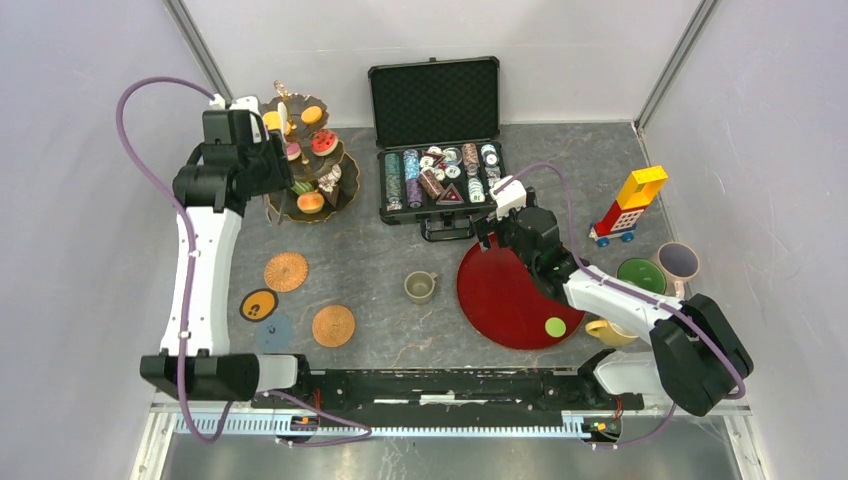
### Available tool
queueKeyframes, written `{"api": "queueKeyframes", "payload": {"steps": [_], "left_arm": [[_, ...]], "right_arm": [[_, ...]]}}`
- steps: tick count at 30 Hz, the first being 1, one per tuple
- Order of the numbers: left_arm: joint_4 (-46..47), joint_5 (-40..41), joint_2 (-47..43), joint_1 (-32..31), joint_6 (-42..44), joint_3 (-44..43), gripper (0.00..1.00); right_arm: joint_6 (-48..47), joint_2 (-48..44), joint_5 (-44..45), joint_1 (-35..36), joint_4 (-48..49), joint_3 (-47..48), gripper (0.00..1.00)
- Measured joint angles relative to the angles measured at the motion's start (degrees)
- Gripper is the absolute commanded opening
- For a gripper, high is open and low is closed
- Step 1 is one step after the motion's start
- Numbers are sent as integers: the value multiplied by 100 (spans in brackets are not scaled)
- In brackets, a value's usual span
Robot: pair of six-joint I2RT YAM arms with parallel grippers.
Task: Serve the afternoon tea
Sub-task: Place the desert on the desert table.
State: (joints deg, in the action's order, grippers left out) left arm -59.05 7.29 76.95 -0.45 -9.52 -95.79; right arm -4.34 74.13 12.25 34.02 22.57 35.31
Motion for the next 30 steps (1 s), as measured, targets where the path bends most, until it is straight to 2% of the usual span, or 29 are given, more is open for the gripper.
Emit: {"api": "queueKeyframes", "payload": {"steps": [3, 9, 14, 22, 30], "left_arm": [[153, -227, -463, -144, -85, 525, 60], [256, -450, -1169, -979, -378, 1543, 57], [463, -142, -1639, -2319, -863, 2312, 56], [863, 662, -1690, -4004, -1464, 2592, 55], [1394, 1169, -1473, -5095, -1801, 2894, 55]], "right_arm": [[0, 13, 0, 0, -4, 13, 98], [-9, 190, 7, 0, -76, 122, 98], [-127, 319, 197, 0, -177, 160, 98], [-195, 343, 337, 0, -358, 240, 98], [-142, 9, 345, 0, -387, 240, 98]]}}
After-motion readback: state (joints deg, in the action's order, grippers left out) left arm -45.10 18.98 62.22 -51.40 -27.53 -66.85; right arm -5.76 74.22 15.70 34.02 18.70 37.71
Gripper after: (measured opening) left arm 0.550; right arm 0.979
